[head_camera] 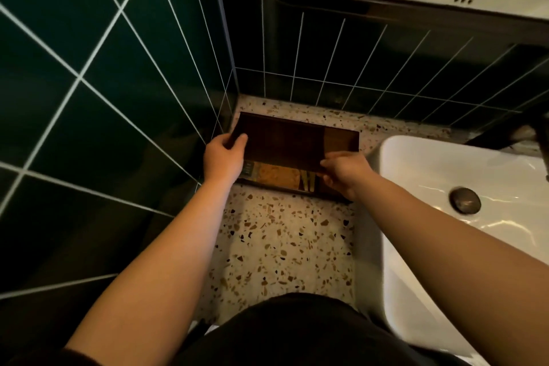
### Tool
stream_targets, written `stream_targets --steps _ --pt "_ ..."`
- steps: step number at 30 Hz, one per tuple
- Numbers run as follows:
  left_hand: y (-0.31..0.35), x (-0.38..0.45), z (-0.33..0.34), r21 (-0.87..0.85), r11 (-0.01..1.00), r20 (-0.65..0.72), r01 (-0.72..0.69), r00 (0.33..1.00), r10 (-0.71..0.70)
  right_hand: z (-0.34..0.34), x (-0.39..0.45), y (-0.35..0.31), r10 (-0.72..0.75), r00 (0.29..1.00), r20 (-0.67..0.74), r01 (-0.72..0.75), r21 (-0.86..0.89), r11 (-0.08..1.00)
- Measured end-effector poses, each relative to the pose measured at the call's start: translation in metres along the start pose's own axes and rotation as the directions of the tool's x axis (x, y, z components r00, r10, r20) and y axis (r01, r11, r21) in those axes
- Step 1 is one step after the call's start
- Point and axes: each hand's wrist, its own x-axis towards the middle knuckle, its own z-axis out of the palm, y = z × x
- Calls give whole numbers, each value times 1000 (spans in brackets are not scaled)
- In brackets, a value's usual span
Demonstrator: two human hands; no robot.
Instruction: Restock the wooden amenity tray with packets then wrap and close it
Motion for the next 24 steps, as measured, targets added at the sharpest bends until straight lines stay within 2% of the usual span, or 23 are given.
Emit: stream_targets --steps 6,10,15,20,24 --pt "-21 -2 8 155 988 47 3 999 -10 8 4 25 27 999 -34 -29 -61 998" --pt "-34 0 13 171 985 62 37 997 -48 6 9 36 -17 999 -33 13 -142 990" --pt "-43 0 19 196 980 72 37 996 -52 7 4 39 1 1000 -21 -4 -155 988" --pt "-49 0 22 261 965 73 2 997 -22 5 2 42 -1 1000 14 2 -58 998" --pt "-56 -5 25 423 905 57 -35 998 12 3 -11 37 -30 999 35 31 -14 999"
